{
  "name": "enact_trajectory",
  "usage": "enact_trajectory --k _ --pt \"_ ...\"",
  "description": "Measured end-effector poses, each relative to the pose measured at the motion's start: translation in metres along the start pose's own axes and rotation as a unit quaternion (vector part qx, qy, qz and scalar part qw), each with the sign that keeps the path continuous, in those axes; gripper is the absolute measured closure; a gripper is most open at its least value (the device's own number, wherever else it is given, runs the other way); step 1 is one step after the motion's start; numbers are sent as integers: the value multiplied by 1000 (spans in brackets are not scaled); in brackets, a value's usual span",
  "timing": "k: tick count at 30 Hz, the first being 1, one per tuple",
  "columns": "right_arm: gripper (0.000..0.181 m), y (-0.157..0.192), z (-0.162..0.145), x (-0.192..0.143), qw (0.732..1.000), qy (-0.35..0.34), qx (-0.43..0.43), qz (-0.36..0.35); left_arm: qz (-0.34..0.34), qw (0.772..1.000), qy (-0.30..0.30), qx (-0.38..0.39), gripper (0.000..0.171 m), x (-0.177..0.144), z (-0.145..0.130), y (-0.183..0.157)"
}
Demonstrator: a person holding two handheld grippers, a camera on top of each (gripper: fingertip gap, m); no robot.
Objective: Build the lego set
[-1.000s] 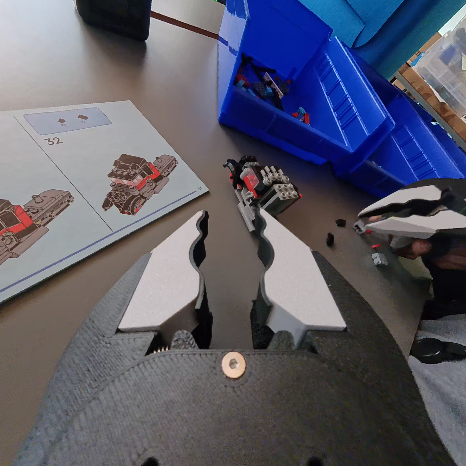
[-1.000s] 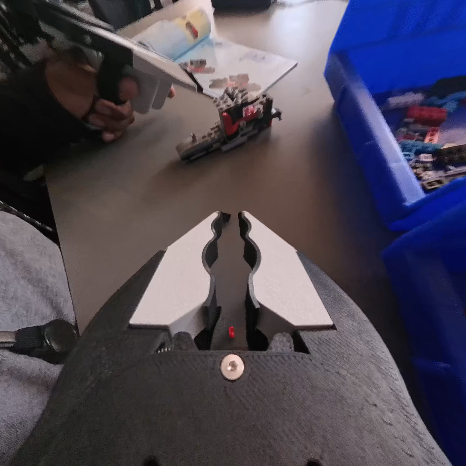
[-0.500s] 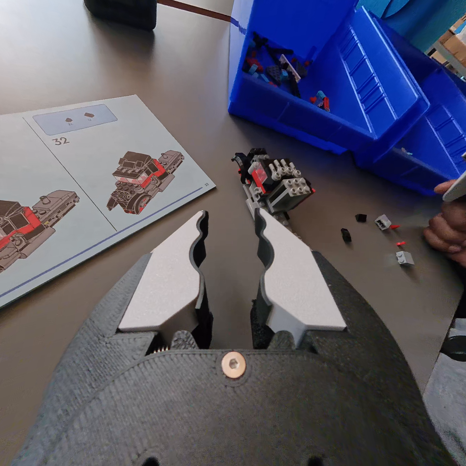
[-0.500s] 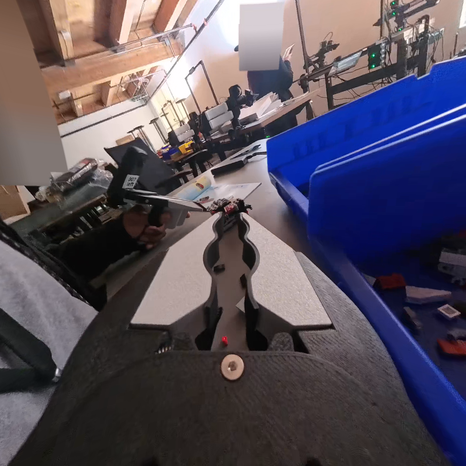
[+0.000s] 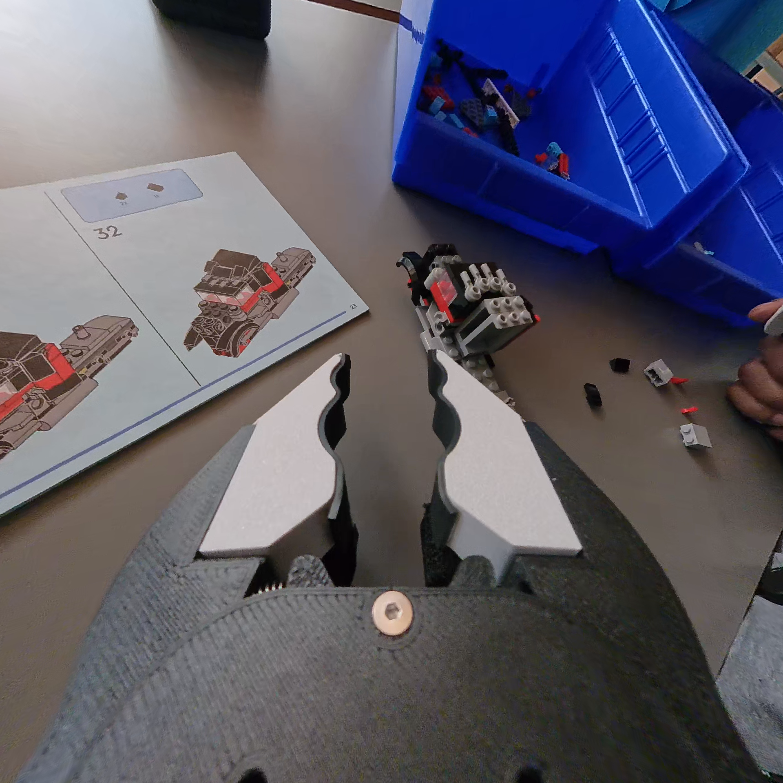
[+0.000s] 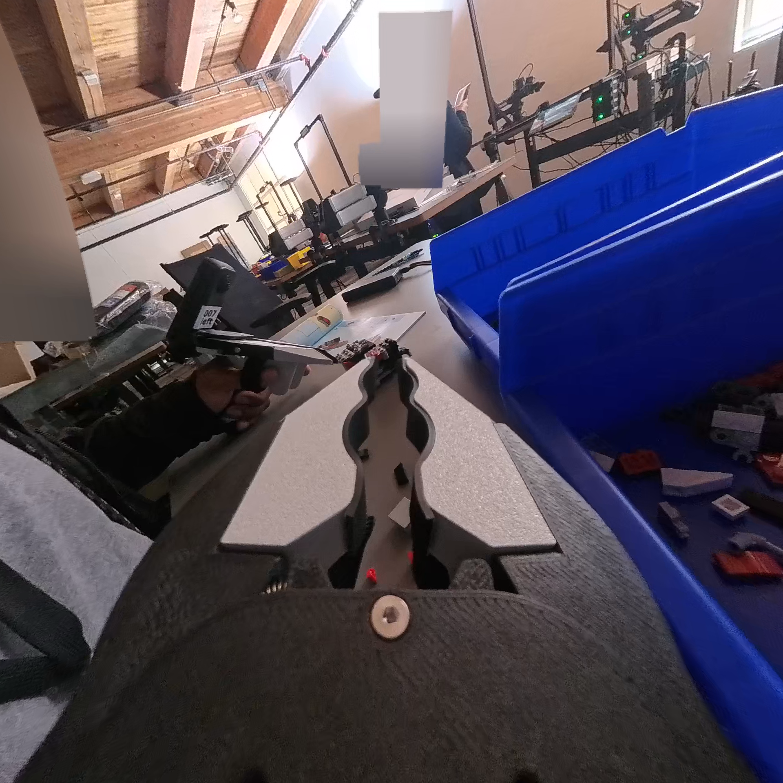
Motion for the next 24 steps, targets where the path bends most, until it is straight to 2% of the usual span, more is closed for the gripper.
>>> enact_trajectory --k 11,24 --pt "172 -7 8 -12 997 -69 18 -27 26 1000 12 3 134 2 0 1" --pt "175 -11 9 -14 996 -80 29 -40 44 999 18 8 135 4 0 1"
Point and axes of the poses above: each gripper's, where its closed fingertips meet, x out along the fingers, z out of its top, y = z × x across the jaws, the point moved 8 cm from there along -x, back along the fingers, and after that the axes turned 14 degrees about x, right-handed, at the moved point
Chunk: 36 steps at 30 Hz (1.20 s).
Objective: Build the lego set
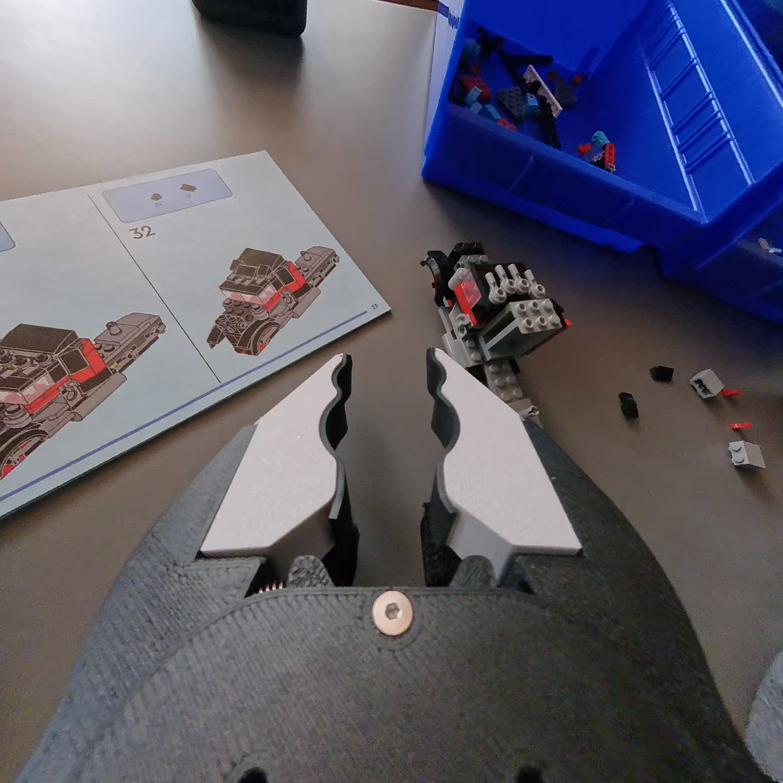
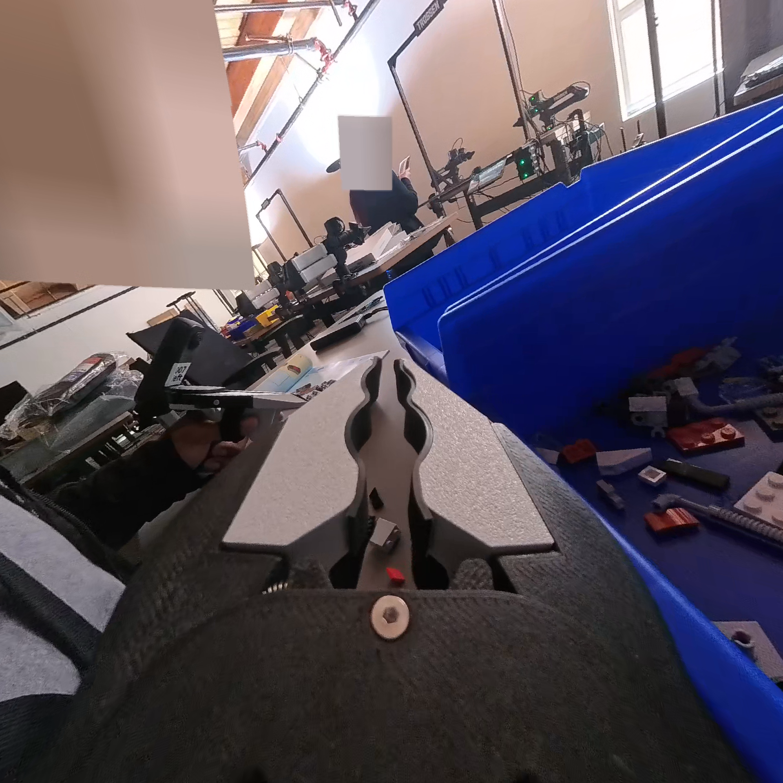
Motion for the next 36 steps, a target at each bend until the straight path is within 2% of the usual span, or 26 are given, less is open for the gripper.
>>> enact_trajectory --k 17,36 --pt "177 -14 -3 14 994 40 14 -102 -18 1000 -18 -17 135 -2 1 2" --pt "181 -22 -8 24 984 69 10 -166 -32 999 -20 -29 135 -1 0 4"
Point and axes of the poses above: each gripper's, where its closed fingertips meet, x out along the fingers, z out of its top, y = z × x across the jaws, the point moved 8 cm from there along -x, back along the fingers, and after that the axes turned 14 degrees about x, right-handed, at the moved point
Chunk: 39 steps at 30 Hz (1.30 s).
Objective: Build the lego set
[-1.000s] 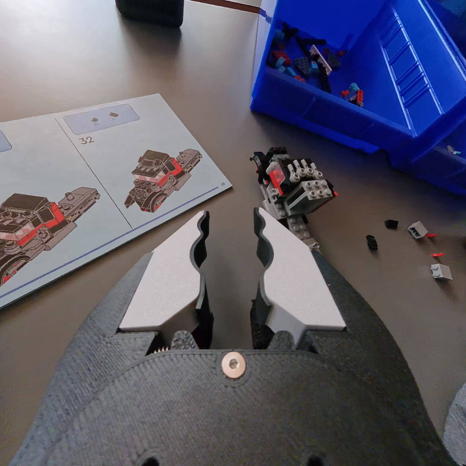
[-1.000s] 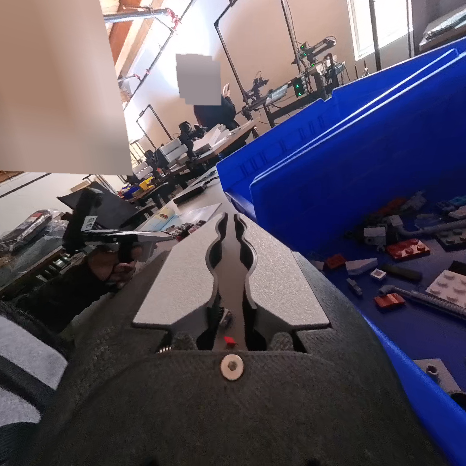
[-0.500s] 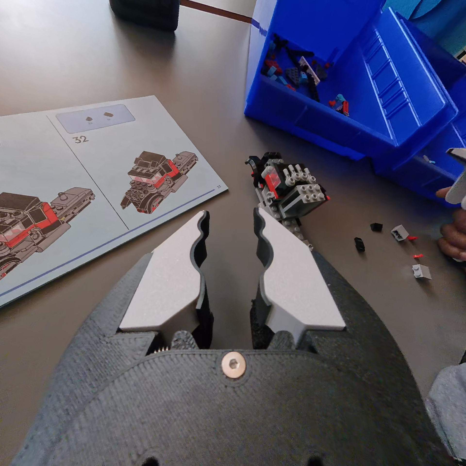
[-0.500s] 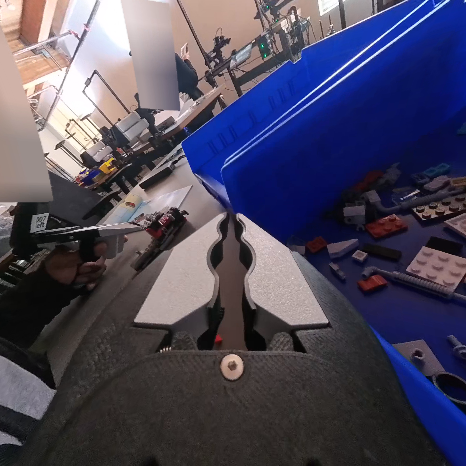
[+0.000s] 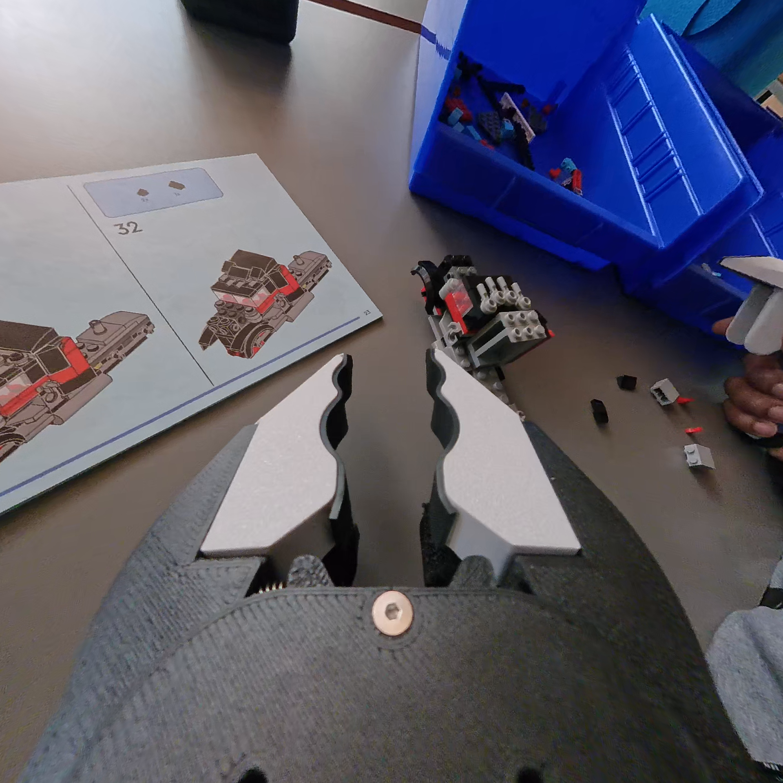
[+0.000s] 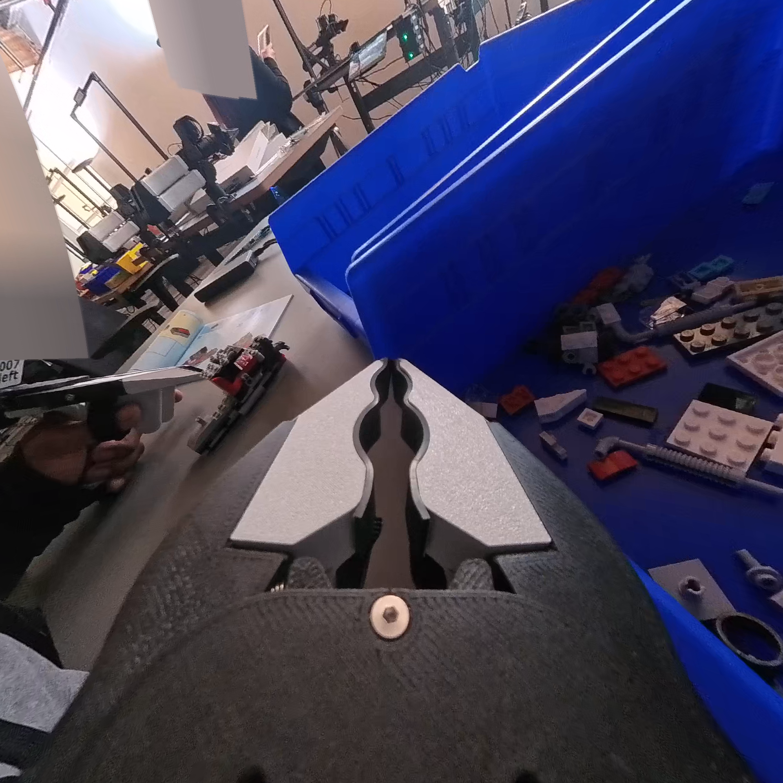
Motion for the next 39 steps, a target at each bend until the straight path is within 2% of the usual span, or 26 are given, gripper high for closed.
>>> enact_trajectory --k 39 --pt "181 0 -1 -3 1000 -3 3 15 8 1000 15 5 136 3 0 0"
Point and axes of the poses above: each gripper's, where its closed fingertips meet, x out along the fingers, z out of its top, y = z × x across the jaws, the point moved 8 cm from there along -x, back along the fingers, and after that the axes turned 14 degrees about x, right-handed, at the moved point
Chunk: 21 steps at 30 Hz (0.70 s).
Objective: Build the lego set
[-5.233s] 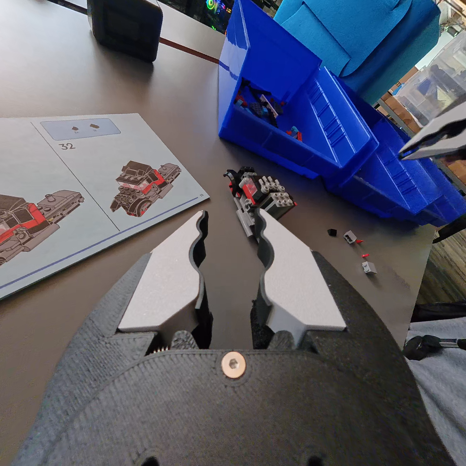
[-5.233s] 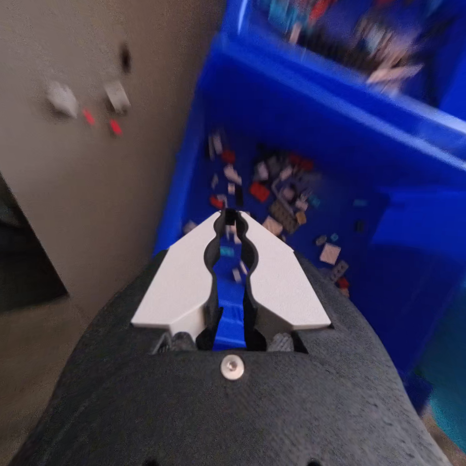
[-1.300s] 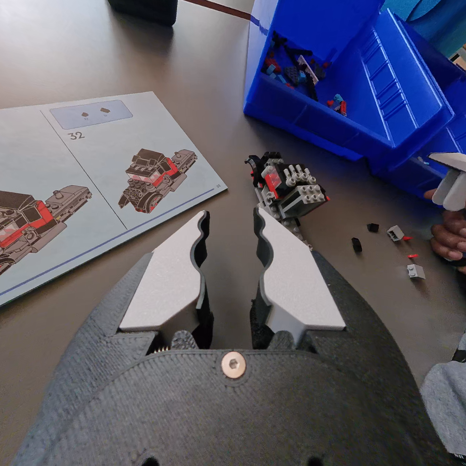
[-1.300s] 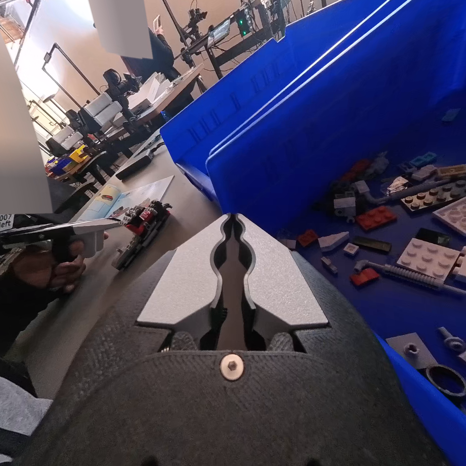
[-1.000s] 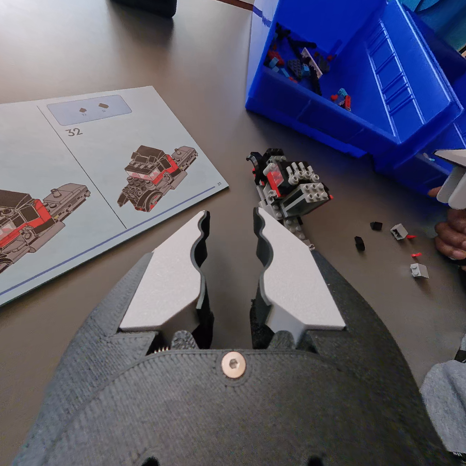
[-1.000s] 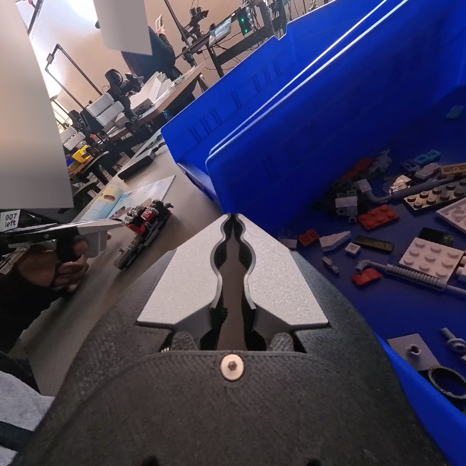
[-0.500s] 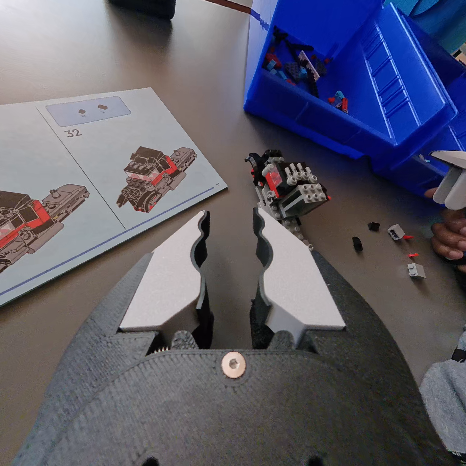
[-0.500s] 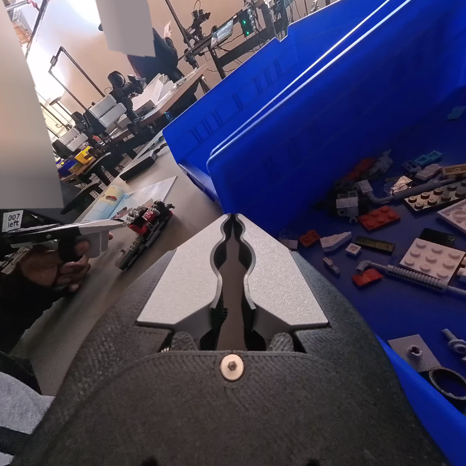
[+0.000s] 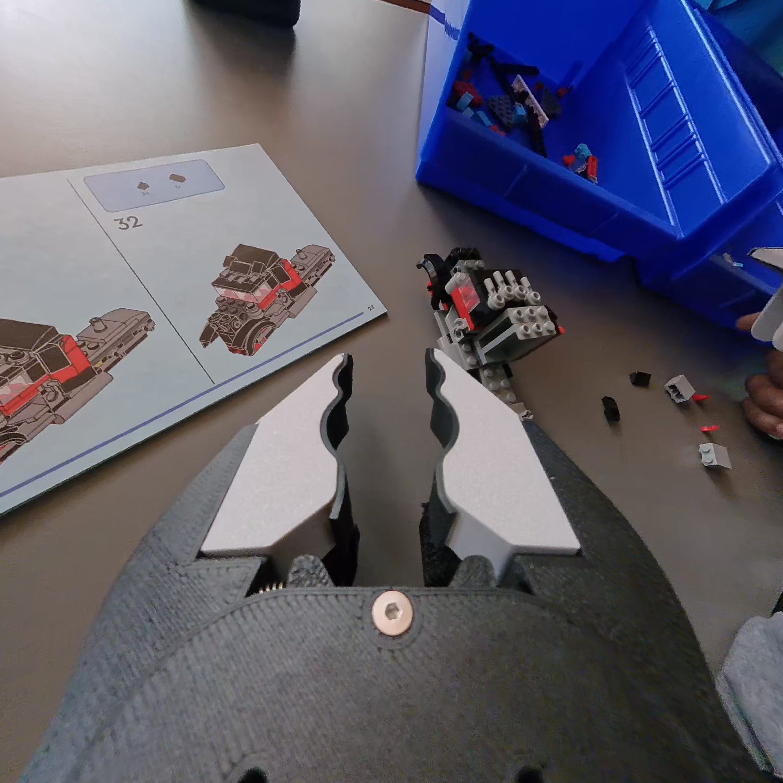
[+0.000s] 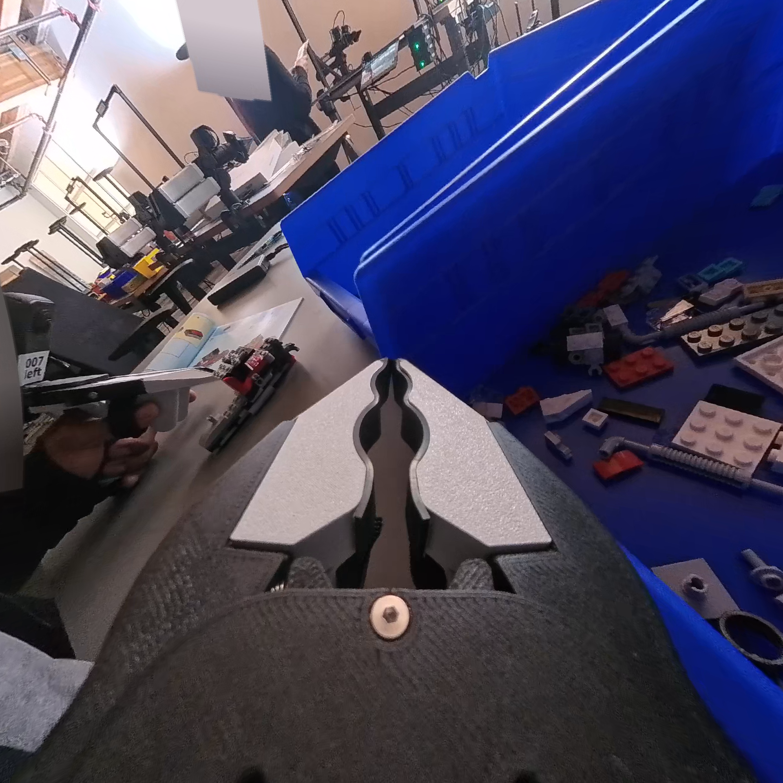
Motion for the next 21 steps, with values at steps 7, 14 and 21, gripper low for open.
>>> enact_trajectory --k 7,14,21 --pt "181 1 0 -1 1000 -2 -2 10 0 1000 4 10 136 1 0 -2" --pt "181 2 0 -3 1000 2 4 24 10 1000 8 24 136 1 0 -4" --pt "181 2 -1 -3 999 7 7 32 20 999 14 35 136 2 0 -5"
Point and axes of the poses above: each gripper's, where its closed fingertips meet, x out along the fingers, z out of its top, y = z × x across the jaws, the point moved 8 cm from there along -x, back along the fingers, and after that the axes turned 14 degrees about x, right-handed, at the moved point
